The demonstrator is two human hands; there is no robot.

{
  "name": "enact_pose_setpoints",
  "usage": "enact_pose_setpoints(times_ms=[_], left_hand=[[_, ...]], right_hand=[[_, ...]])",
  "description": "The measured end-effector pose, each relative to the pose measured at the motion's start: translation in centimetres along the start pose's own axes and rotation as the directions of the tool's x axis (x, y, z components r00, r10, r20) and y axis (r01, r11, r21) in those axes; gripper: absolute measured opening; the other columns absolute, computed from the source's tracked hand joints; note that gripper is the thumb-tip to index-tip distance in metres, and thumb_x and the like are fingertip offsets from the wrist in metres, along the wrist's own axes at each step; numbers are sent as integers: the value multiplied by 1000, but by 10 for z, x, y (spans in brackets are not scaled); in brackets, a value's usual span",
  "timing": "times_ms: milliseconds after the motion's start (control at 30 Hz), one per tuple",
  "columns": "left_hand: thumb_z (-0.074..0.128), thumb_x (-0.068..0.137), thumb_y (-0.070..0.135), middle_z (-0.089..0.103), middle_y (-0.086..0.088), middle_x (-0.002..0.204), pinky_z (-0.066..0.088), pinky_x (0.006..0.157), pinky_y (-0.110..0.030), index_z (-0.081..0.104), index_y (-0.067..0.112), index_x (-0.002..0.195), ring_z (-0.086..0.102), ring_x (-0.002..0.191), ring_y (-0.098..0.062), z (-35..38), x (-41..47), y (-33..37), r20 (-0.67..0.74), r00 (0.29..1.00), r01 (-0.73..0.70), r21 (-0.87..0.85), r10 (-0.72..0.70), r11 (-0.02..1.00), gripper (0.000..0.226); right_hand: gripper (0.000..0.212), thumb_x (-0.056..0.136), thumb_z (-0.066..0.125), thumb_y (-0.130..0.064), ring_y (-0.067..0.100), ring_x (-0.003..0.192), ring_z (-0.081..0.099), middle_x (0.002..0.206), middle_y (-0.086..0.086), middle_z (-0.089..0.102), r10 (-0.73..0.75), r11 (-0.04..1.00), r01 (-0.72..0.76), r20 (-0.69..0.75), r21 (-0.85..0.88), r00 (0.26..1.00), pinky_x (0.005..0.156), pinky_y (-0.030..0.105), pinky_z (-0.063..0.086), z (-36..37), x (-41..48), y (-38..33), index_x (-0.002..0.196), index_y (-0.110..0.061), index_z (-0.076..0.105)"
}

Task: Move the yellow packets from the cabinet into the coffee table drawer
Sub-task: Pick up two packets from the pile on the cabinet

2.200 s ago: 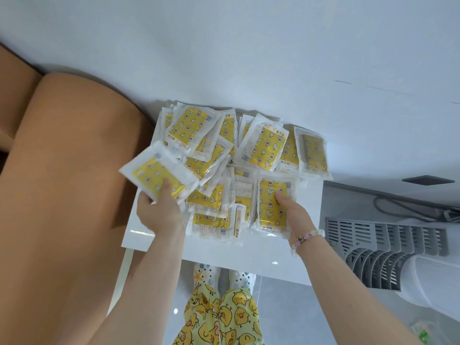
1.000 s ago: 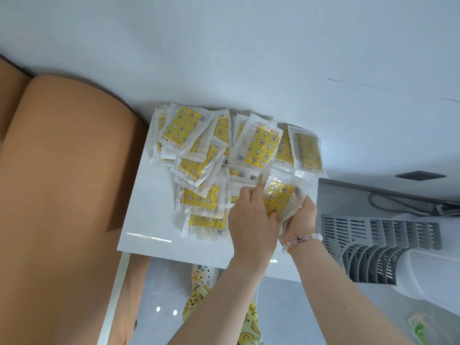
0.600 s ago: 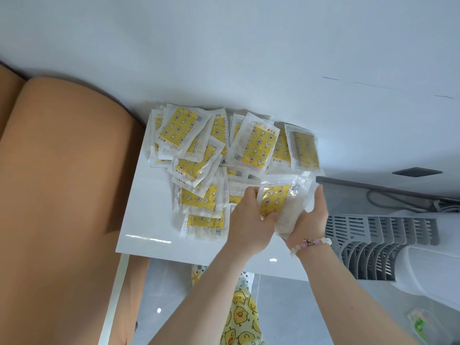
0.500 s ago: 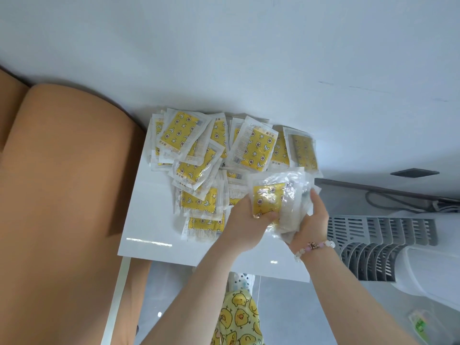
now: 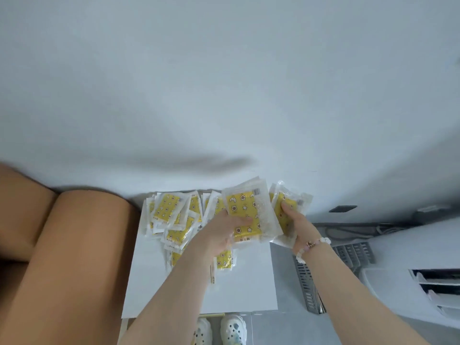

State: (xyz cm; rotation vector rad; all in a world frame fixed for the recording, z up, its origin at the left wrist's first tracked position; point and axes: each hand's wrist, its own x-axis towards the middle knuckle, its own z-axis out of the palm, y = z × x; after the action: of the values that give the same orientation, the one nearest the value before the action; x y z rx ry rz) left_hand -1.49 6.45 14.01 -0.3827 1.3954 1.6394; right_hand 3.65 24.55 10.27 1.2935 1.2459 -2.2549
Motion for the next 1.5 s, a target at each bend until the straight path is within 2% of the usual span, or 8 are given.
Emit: enact_pose_setpoints(times_ms=[200,333,700,900,1067,1200,1333,1500], left_hand=[[56,89,5,72,-10,102,54,82,-41,62,8,112,69,90,-26,47,-34,66,134,991,-17,-67,26,998,25],[56,91,7,73,-6,97,57,71,-33,63,10,108,70,84,-21,82,-56,92,202,975,-112,98,90,989,19],[57,91,8,74,-3,87,57,60,-26,64,10,103,72,75,-16,185,-95,113,461,886,-240,363,51,900,15],[55,93,8,74,-4,88,59,62,-28,64,9,103,72,75,-17,220,-118,82,603,796,-319,490,-51,811,14],[56,91,8,74,-4,86,59,68,-33,64,9,101,72,76,-19,258,-137,14,644,713,-341,664,-278,665,12],[57,91,8,75,-5,87,60,64,-31,64,8,101,72,76,-18,292,-172,-54,650,620,-384,740,-439,552,12],[57,91,10,69,-11,112,59,70,-32,59,6,120,70,93,-23,317,-221,-128,625,496,-454,778,-603,433,29],[57,93,13,69,-8,110,55,79,-32,62,9,117,68,94,-19,340,-294,-221,580,351,-592,746,-736,305,25]], right_hand=[[94,33,88,-58,24,109,63,118,4,67,-64,998,64,-79,0,995,99,41,48,-16,-66,-64,115,-18,67],[57,75,74,-46,19,93,63,117,3,63,-89,996,93,-141,19,986,45,19,53,-33,-128,-95,118,-12,60],[22,88,64,-25,26,94,66,108,10,66,-253,925,307,-241,225,937,60,33,60,-91,-243,-109,105,-12,60],[20,95,55,-30,3,28,51,104,6,64,-275,932,353,-480,79,833,25,12,32,-116,-316,-65,99,-10,57],[17,87,67,-27,17,92,65,114,6,67,-182,867,437,-665,238,724,59,21,53,-151,-353,32,98,-15,62],[25,84,71,-24,20,83,67,107,6,69,-72,762,537,-777,362,626,48,21,51,-169,-397,108,105,-12,63],[26,83,72,-26,18,80,67,101,6,69,33,695,597,-847,401,531,66,27,53,-189,-446,186,103,-12,64],[48,80,73,-32,21,101,61,117,6,63,175,608,678,-902,414,394,66,29,48,-198,-508,288,120,-10,59]])
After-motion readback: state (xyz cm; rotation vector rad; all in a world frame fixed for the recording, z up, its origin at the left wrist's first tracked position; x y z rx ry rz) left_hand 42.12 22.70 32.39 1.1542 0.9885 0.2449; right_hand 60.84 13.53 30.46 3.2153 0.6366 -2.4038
